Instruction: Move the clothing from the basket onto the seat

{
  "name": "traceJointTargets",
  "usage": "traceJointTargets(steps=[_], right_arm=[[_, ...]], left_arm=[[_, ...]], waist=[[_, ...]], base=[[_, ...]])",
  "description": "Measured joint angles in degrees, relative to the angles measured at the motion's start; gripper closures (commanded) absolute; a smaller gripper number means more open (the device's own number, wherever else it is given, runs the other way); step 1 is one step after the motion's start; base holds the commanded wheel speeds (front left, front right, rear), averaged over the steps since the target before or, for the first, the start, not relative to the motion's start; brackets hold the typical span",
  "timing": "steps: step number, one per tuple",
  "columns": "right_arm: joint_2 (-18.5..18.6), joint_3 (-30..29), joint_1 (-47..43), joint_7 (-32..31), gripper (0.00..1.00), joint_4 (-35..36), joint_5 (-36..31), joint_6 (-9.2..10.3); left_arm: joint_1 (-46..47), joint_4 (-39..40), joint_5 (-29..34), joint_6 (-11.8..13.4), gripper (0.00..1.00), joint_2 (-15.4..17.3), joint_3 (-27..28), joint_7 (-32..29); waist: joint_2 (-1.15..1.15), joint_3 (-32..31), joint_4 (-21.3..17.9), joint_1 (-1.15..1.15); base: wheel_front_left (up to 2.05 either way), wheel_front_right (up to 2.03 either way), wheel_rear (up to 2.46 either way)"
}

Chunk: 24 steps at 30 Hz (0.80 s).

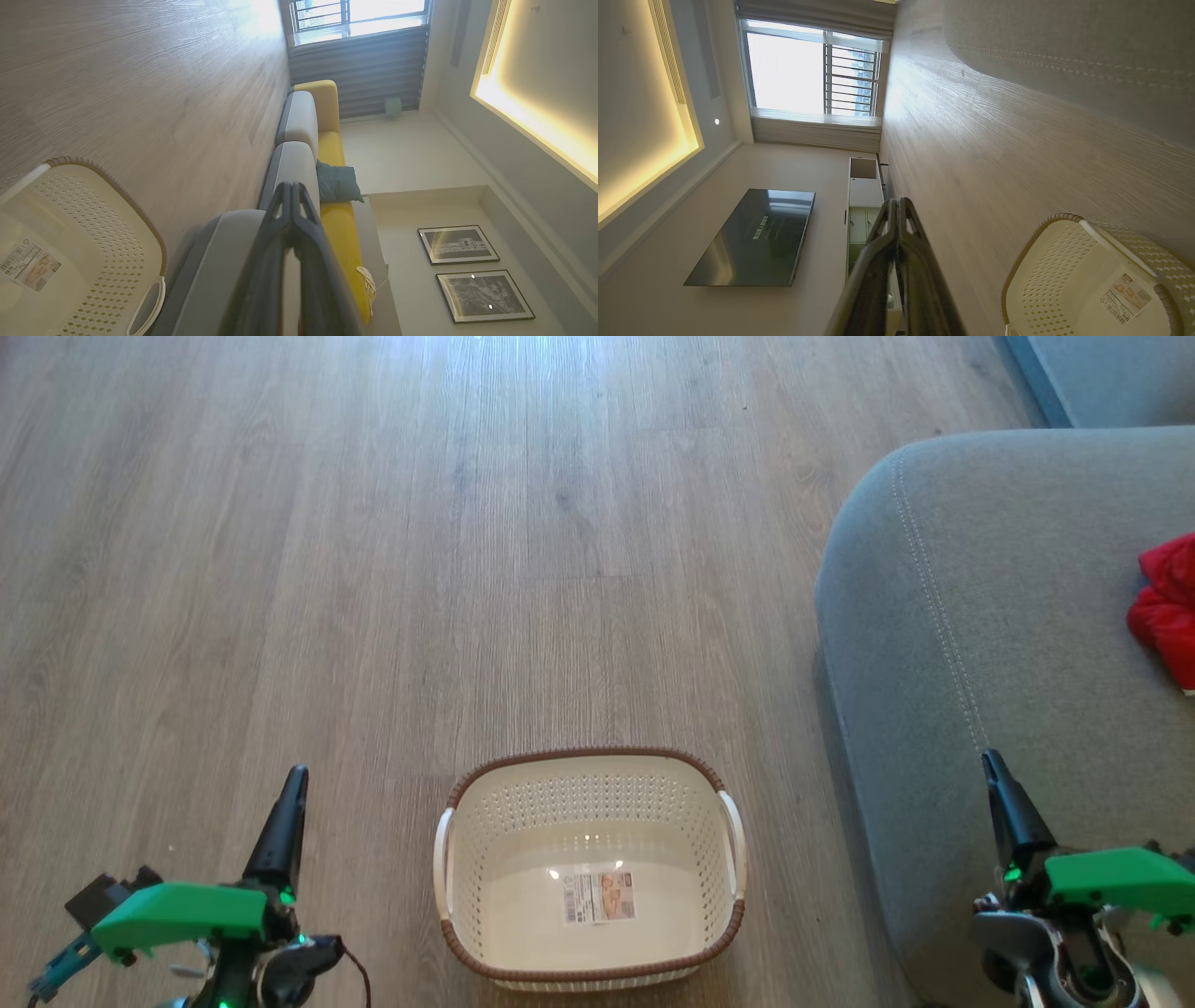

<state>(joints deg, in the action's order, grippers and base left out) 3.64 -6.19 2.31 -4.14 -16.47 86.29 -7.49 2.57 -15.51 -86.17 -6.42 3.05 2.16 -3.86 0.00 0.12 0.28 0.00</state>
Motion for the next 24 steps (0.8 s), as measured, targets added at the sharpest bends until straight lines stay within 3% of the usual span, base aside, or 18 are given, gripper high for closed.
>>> traceJointTargets(steps=[10, 24], right_arm=[[-0.2, -1.0, 0.8, -1.7, 1.0, 0.3, 5.4, 0.0], [-0.4, -1.1, 0.8, -2.0, 1.0, 0.3, 5.6, 0.0]], left_arm=[[0.1, -0.2, -6.0, -0.5, 1.0, 0.0, 1.5, -1.6], [0.9, -0.2, -6.2, -0.5, 1.0, 0.0, 1.6, -1.7]], waist=[[0.0, 0.1, -0.3, 0.0], [0.0, 0.1, -0.3, 0.0]], base=[[0.0, 0.0, 0.0], [0.0, 0.0, 0.0]])
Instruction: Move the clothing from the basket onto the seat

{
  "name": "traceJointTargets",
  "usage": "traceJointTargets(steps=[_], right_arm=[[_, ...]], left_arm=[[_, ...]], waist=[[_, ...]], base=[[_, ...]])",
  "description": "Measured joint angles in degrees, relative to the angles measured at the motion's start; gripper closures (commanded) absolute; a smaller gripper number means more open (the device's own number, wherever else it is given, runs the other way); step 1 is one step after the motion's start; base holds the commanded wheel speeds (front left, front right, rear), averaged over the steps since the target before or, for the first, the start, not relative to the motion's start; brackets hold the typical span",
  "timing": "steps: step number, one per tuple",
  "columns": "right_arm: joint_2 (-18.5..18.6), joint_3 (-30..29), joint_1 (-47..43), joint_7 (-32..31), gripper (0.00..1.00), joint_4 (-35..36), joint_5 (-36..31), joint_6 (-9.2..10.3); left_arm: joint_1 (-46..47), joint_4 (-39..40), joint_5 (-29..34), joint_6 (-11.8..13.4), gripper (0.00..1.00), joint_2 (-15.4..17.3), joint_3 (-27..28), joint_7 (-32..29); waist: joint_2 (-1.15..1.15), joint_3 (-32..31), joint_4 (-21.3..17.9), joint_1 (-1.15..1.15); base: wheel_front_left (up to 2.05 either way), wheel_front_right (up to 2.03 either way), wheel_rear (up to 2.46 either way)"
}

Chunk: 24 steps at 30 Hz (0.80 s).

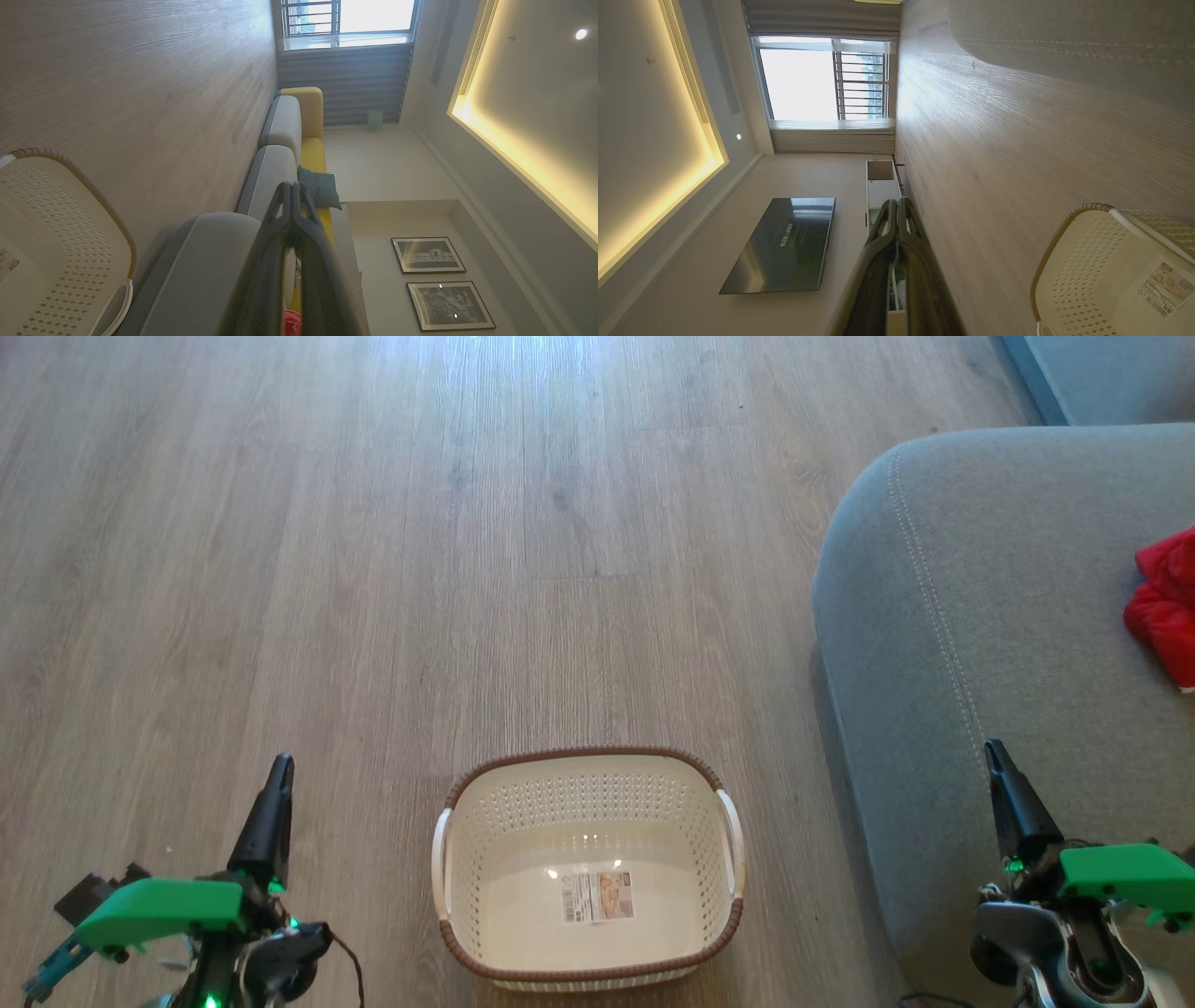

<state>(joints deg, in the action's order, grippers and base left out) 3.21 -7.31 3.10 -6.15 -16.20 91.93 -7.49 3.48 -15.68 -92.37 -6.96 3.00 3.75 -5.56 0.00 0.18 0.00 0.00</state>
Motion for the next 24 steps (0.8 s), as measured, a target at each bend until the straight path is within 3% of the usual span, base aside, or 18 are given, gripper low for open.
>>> traceJointTargets(steps=[24], right_arm=[[0.0, -0.1, 0.0, 0.0, 1.0, 0.0, 0.0, 0.0]], left_arm=[[0.0, 0.0, 0.0, 0.0, 1.0, -0.1, 0.1, -0.4]], waist=[[0.0, 0.0, 0.0, 0.0]], base=[[0.0, 0.0, 0.0]])
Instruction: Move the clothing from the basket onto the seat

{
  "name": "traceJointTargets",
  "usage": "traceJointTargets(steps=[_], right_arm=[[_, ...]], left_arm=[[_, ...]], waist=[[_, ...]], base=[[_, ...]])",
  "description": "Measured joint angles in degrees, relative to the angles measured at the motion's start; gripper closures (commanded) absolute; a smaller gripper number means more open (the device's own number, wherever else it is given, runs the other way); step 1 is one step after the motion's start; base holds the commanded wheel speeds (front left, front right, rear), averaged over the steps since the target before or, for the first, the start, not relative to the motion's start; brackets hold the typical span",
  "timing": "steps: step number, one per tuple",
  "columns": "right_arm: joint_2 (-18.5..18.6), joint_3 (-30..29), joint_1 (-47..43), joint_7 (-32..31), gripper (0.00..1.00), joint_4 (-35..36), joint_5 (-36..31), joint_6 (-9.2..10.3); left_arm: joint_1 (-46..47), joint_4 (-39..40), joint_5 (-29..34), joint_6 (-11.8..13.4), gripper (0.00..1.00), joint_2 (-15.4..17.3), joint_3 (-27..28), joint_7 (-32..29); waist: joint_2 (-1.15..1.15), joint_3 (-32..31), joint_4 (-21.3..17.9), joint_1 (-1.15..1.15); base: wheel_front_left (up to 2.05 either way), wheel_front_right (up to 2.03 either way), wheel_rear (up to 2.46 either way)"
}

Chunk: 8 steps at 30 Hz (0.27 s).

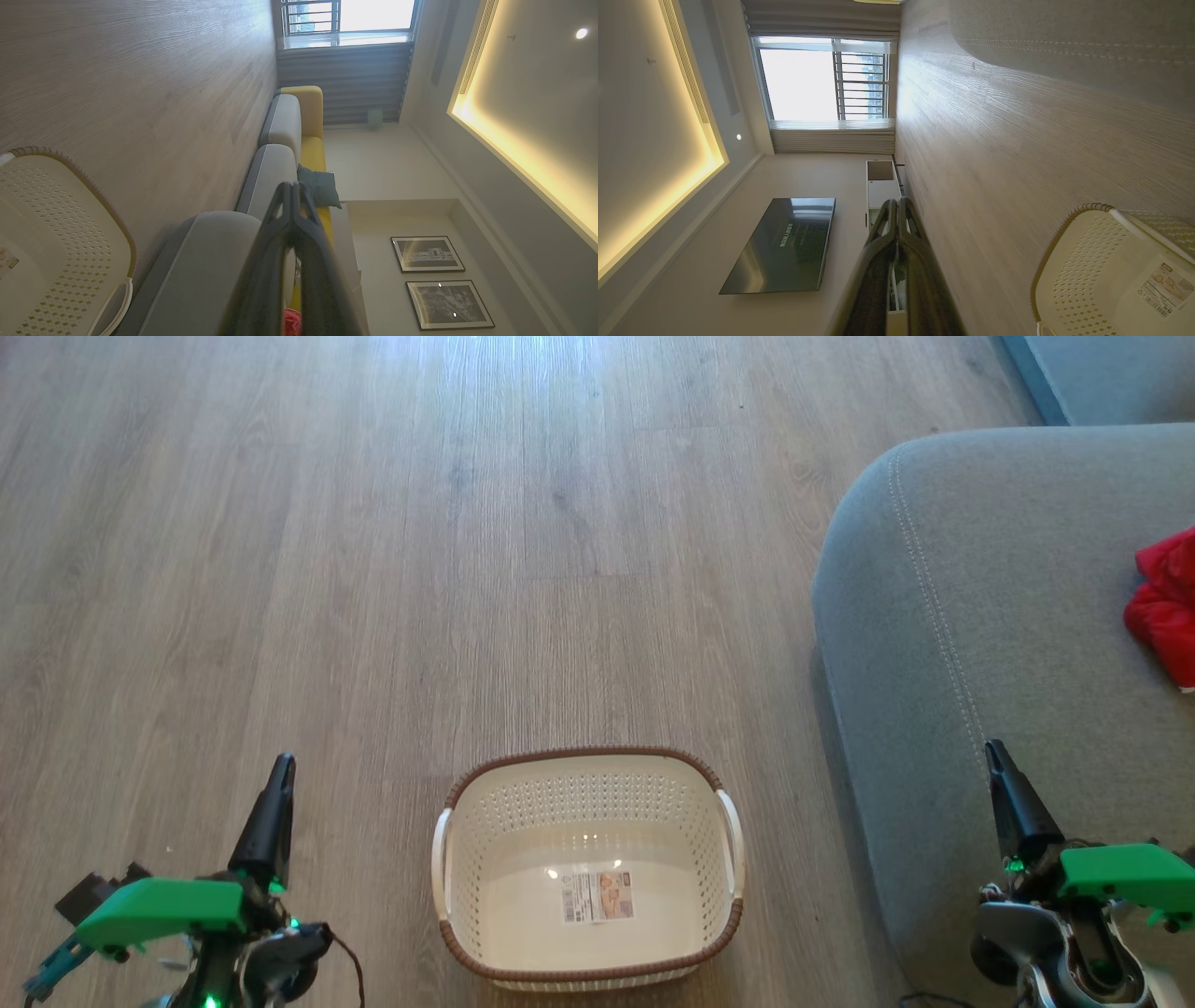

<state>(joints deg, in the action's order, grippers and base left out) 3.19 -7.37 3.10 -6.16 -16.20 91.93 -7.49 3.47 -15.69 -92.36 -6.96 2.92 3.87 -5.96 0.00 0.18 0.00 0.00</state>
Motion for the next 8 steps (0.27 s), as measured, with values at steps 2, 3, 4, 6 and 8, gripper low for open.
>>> traceJointTargets(steps=[2, 3, 4, 6, 8], right_arm=[[0.0, 0.0, 0.0, 0.0, 1.0, 0.0, 0.0, 0.0], [0.0, 0.0, 0.0, 0.0, 1.0, 0.0, 0.0, 0.0], [0.0, 0.0, 0.0, 0.0, 1.0, 0.0, 0.0, 0.0], [0.0, 0.0, 0.0, 0.0, 1.0, 0.0, 0.0, 0.0], [0.0, 0.0, 0.0, 0.0, 1.0, 0.0, 0.0, 0.0]], left_arm=[[0.0, 0.0, 0.0, 0.0, 1.0, 0.0, 0.0, 0.0], [0.0, 0.0, 0.0, 0.0, 1.0, 0.0, 0.0, 0.0], [0.0, 0.0, 0.0, 0.0, 1.0, 0.0, 0.0, 0.0], [0.0, 0.0, 0.0, 0.0, 1.0, 0.0, 0.0, 0.0], [0.0, 0.0, 0.0, 0.0, 1.0, 0.0, 0.0, 0.0]], waist=[[0.0, 0.0, 0.0, 0.0], [0.0, 0.0, 0.0, 0.0], [0.0, 0.0, 0.0, 0.0], [0.0, 0.0, 0.0, 0.0], [0.0, 0.0, 0.0, 0.0]], base=[[0.0, 0.0, 0.0], [0.0, 0.0, 0.0], [0.0, 0.0, 0.0], [0.0, 0.0, 0.0], [0.0, 0.0, 0.0]])
